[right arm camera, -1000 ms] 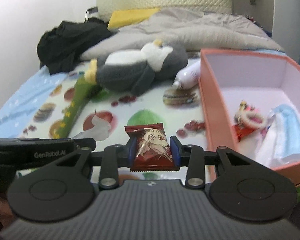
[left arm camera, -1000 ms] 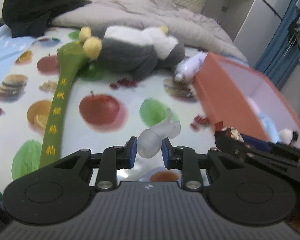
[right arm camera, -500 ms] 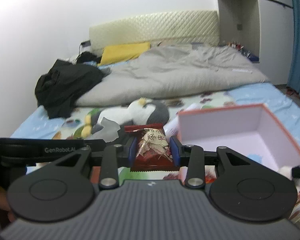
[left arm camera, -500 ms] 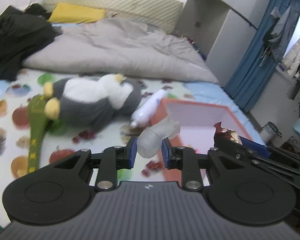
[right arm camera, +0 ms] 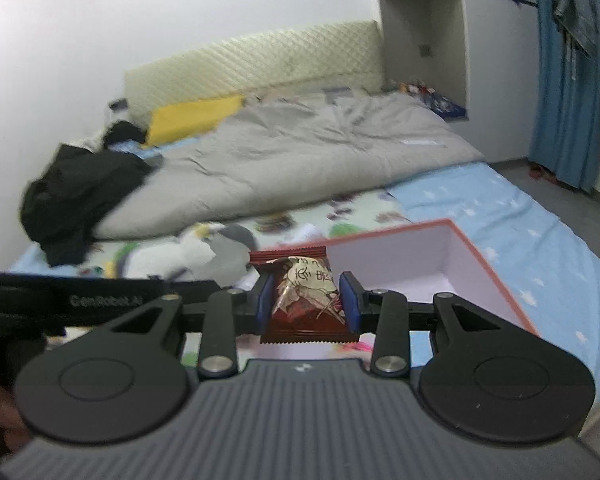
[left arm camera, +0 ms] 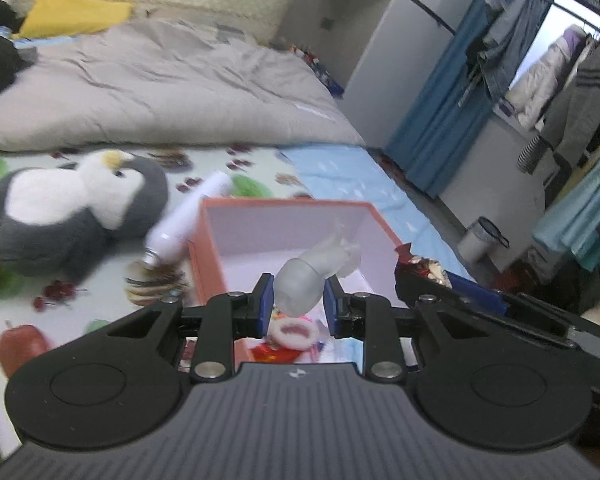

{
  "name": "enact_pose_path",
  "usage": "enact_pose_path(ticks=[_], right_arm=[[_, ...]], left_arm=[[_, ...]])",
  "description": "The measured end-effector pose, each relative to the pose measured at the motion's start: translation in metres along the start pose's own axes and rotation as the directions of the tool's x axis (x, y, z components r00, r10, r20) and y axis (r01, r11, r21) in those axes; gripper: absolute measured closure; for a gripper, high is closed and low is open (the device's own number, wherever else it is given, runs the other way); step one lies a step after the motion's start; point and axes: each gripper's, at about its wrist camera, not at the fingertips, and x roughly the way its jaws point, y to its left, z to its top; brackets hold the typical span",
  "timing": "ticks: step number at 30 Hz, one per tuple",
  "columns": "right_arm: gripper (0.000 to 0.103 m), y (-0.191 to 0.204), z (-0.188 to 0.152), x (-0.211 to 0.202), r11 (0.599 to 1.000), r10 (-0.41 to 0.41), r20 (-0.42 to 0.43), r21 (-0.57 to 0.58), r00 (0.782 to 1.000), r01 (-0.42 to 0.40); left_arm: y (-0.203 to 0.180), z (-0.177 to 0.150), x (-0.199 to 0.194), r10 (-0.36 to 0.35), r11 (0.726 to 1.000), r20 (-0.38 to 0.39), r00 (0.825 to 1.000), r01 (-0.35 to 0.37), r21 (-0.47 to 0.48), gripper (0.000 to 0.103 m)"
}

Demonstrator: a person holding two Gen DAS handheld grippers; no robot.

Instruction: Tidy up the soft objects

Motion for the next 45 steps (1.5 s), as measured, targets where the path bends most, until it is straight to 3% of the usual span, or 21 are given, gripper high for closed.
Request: enact_pose_path(ticks=[6,14,16,17,19,25,34,45], right_arm=[[0.063,-0.039,-0.025,0.030,0.996,-0.066,-0.118,0.058,0.991,0.074],[0.063,-0.062,-0.058,0.060,0.989,-0.067,-0.232,0.111,0.970,0.095],[0.062,-0.064,-0.060,0.063,0.988,-0.074,-0.237,0.111,0.969,0.103],[0.062,-0.065,-0.060,0.064,0.988,-0.079,-0.239,0.109,0.968,0.108],[0.055,-0.069,-0.061,0.061,0.987,-0.071,-0.246,0.121,0.967,0.103],[0.052,-0.073,-0.057,0.039,0.983,-0.097,-0.206,0.134,0.974,0.127],[0.052,-0.054,-0.043,-0.020,0.981,-0.112,-0.096,0.147,0.989,0.126],[0.052,-0.012,-0.038,-0.097,0.984,-0.127,0.016,0.131,0.992,0.124]], left_arm=[[-0.010,-0.017,0.062,-0.005,1.000,-0.112,0.994,0.007,0.016,0.072],[-0.009,-0.041,0.107,0.024,0.998,-0.211,0.977,-0.011,0.065,0.072],[-0.008,-0.043,0.110,0.027,0.998,-0.214,0.977,-0.013,0.069,0.068],[-0.009,-0.043,0.110,0.032,0.997,-0.212,0.977,-0.015,0.080,0.059],[-0.011,-0.042,0.109,0.054,0.995,-0.203,0.978,-0.036,0.093,0.055],[-0.017,-0.036,0.087,0.037,0.995,-0.182,0.983,-0.019,0.103,0.054],[-0.031,-0.022,0.004,0.024,0.989,-0.072,0.997,-0.014,0.148,0.054],[-0.033,-0.036,-0.094,-0.008,0.980,0.033,0.999,0.001,0.200,0.054]])
